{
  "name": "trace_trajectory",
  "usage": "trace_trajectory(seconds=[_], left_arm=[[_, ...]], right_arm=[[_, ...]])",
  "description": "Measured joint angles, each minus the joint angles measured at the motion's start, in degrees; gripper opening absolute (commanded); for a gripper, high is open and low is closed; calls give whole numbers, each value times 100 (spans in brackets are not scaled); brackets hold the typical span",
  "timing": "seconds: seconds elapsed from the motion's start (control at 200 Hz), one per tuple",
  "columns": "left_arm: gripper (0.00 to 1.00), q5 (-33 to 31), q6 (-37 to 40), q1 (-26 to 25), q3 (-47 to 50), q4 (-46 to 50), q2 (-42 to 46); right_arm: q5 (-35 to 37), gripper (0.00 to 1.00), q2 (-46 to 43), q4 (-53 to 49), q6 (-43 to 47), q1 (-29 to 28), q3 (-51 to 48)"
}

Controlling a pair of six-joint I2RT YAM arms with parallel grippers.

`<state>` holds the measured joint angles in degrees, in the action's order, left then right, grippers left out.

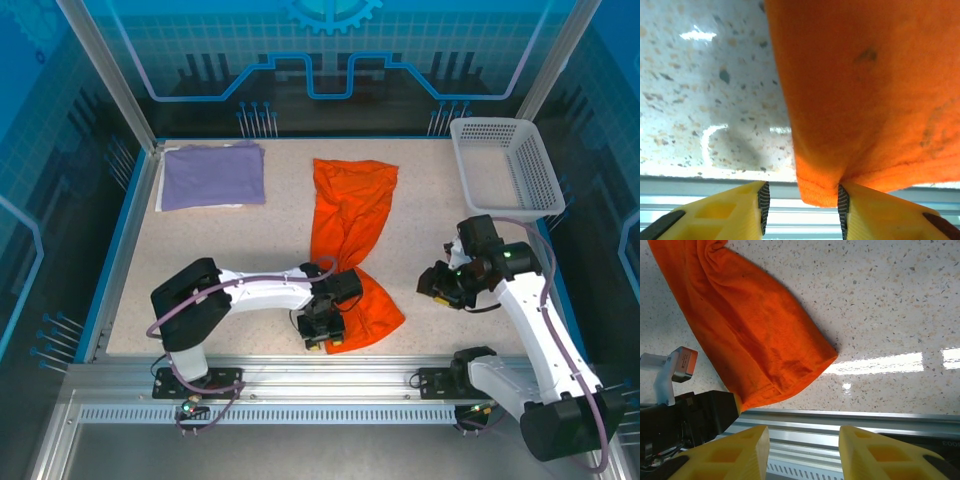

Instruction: Fold and stack the t-shirts

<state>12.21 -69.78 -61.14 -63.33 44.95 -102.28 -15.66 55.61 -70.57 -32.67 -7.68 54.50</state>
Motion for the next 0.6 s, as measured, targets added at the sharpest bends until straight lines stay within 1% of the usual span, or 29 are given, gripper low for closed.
trace_trajectory(seconds=[0.13,0.205,0.325,0.415,0.495,0.6], left_arm=[[44,4,-39,-129,-17,-160,-20],[42,4,-39,-151,-63,-273,-168],[33,17,-28,-144,-216,-219,-409],[23,13,-44,-149,-254,-170,-463],[8,9,22,-151,-267,-201,-474],[2,-2,120,-151,-308,-181,-476]], right_arm=[[-44,42,-20,-13,96,63,-105],[-68,42,-22,-15,146,68,-188],[-109,42,-31,-15,210,96,-299],[-118,42,-46,-20,236,101,-317],[-160,42,-87,24,256,101,-398],[-319,43,-114,133,251,105,-713]])
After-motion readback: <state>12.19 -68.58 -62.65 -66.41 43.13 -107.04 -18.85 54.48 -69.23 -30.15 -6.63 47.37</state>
